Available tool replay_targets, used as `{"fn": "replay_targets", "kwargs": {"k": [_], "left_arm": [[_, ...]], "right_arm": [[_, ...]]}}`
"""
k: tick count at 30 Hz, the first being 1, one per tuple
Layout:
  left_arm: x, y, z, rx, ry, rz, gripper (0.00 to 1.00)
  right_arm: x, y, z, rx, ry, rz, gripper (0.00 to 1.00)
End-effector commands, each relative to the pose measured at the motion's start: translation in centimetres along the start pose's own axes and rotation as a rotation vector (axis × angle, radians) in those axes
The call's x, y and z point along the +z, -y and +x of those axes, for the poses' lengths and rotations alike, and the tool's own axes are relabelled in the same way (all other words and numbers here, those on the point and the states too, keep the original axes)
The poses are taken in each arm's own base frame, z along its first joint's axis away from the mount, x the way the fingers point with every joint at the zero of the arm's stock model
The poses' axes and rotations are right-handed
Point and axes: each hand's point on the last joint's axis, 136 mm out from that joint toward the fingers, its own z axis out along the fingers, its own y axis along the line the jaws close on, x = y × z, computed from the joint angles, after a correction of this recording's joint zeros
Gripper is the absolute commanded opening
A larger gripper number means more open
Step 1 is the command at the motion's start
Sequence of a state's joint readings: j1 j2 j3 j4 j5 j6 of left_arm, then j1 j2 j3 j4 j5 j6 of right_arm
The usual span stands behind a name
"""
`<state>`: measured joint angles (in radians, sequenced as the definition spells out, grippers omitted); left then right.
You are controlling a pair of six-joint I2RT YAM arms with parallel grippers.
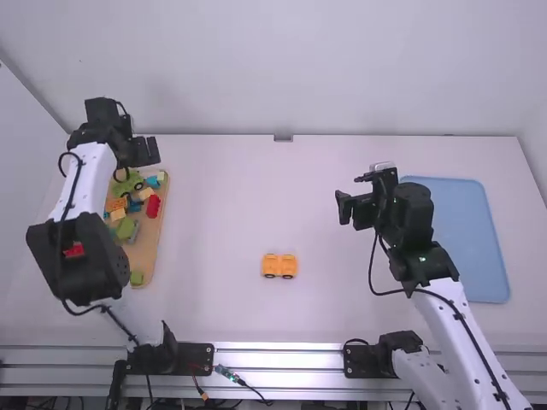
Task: Assemble lego blocks to make yellow taxi
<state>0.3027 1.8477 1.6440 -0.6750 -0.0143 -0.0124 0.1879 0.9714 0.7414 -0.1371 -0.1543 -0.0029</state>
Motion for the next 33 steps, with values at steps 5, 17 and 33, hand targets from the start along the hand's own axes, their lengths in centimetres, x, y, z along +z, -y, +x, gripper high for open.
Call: {"fn": "replay_targets", "kwargs": {"k": [5,17,33], "left_arm": [[2.7,-2.3,-1.8,0.197,-0.051,-0.104,0.99],[5.4,-5.3,-0.3,0.636,-0.114,-0.009,0.97],[7.6,-8.2,-0.7,0.397,-0.123,-0.180,0.99]], "right_arm": [[-0.4,-0.1,-1.7,-0.012,0.034,0.000,0.99],[-0.4,-0.2,-1.7,-0.030,0.034,-0.004,0.99],[-0.4,-1.6,-3.5,-0.101,0.110,-0.035,0.99]]}}
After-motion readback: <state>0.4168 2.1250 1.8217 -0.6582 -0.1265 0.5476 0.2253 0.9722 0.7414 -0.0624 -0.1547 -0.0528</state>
